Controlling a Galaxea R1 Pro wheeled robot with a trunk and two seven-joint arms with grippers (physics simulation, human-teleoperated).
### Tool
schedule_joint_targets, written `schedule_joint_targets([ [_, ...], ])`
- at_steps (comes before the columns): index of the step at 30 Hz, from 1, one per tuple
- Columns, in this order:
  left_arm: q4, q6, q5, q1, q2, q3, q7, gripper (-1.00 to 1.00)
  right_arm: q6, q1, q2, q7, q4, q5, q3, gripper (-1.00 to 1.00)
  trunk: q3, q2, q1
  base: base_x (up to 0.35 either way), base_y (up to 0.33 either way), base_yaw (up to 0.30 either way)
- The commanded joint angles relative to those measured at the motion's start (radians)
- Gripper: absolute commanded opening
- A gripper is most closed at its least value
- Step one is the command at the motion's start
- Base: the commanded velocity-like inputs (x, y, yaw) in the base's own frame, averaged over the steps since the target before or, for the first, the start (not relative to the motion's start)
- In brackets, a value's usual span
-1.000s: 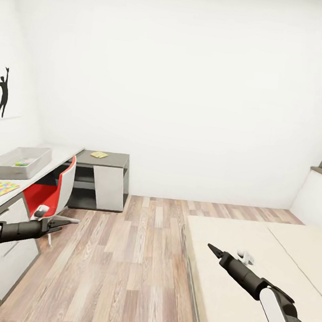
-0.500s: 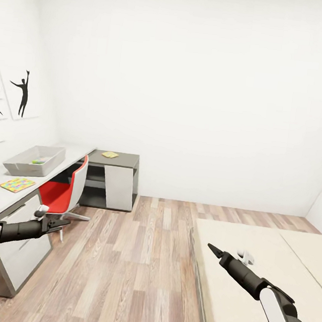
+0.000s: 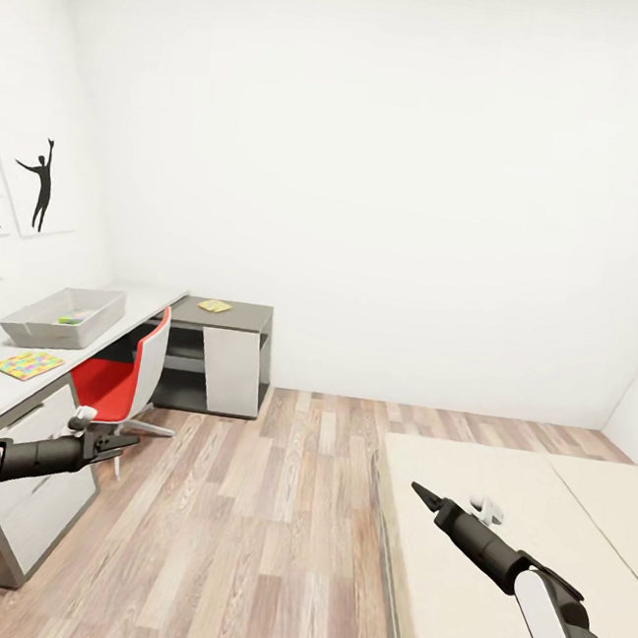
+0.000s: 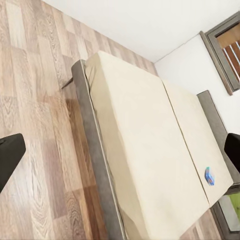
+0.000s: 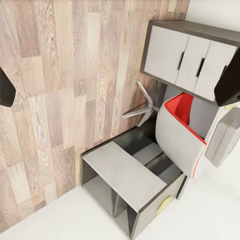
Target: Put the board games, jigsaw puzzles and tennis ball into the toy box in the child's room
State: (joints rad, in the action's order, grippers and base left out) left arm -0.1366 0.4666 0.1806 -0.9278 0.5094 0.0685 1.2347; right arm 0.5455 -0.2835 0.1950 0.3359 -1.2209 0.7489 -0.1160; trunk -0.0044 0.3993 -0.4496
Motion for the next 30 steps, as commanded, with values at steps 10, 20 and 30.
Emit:
schedule_joint_targets([
  [10, 0.000, 0.010, -0.004, 0.000, -0.001, 0.007, 0.002, 1.00, 0.007, 0.000, 0.000, 0.002, 0.000, 0.004, 0.004, 1.00, 0.000, 0.001, 0.000, 0.000, -0.050, 0.000],
  [20, 0.000, 0.010, -0.004, 0.000, 0.000, 0.007, 0.003, 1.00, 0.007, 0.000, 0.000, 0.002, 0.000, 0.004, 0.004, 1.00, 0.000, 0.001, 0.000, 0.000, -0.159, 0.000],
  [30, 0.000, 0.010, -0.004, 0.000, 0.000, 0.007, 0.005, 1.00, 0.007, 0.000, 0.000, 0.002, 0.000, 0.004, 0.004, 1.00, 0.000, 0.001, 0.000, 0.000, -0.009, 0.000],
])
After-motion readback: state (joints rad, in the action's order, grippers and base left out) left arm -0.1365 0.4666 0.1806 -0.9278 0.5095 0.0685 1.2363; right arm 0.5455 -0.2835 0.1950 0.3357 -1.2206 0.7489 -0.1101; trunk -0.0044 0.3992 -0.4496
